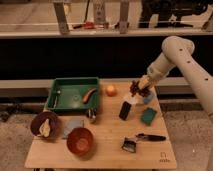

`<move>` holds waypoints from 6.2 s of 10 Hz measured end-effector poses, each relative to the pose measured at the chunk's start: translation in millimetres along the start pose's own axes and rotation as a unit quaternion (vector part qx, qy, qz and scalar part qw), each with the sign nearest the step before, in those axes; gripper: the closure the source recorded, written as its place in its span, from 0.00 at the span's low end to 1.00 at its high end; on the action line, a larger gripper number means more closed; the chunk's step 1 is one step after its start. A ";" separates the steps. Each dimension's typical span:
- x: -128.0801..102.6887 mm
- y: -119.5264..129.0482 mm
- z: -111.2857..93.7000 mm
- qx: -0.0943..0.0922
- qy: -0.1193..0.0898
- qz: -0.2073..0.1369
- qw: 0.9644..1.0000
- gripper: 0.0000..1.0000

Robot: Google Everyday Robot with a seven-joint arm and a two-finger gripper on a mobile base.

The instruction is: Place grapes in paper cup

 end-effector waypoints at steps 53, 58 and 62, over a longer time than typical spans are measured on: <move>13.3 2.0 24.9 0.028 -0.019 0.063 0.997 0.20; 13.2 2.0 25.2 0.028 -0.020 0.063 0.997 0.20; 13.2 2.0 25.2 0.028 -0.020 0.063 0.997 0.20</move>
